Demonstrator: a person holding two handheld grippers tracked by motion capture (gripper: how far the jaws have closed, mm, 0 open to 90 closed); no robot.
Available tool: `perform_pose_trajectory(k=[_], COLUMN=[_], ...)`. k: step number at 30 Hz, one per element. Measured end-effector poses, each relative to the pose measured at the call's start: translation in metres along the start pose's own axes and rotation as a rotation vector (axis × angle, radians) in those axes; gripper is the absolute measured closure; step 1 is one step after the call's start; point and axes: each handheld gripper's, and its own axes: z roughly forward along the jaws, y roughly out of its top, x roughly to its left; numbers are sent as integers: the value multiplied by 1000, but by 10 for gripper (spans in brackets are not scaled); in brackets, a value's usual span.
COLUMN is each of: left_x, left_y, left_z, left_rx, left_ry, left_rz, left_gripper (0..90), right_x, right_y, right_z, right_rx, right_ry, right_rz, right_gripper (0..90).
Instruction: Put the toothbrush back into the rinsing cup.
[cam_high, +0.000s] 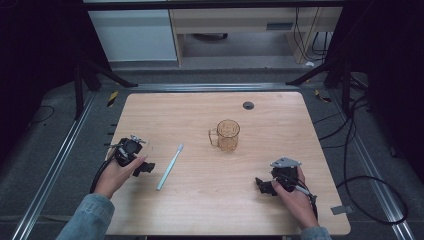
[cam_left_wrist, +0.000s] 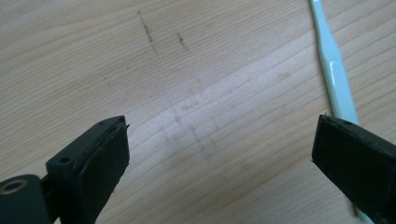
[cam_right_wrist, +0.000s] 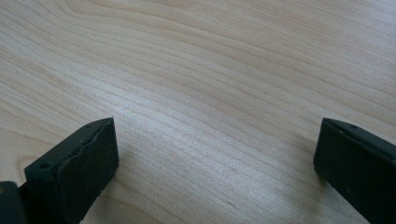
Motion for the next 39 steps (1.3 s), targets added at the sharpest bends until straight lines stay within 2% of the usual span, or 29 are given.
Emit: perform_pose_trajectory(k=[3,9,12,13,16,30,39], left_x=[1,-5,-10,-13,-16,-27,-32], left_y=[8,25,33,38,45,68,83], left_z=[-6,-15,-18,-19,-21,-23,-19], left_rx=[44,105,119,126,136,169,198], left_ry=[1,-26,-15,-27,-23,-47,-68], left_rz=[23,73,106,114,130,166,155], left_gripper=[37,43,49,51,52,52,95], right_x=[0,0,0,0,0,0,0], right_y=[0,0,0,0,0,0,0], right_z=[0,0,0,0,0,0,0], right_rx=[0,-1,-1,0,-1,-1,0], right_ry=[0,0,1,0,1,1,-1], right_rz=[0,1,2,1,2,2,0], right_gripper=[3,3,3,3,3,3,4])
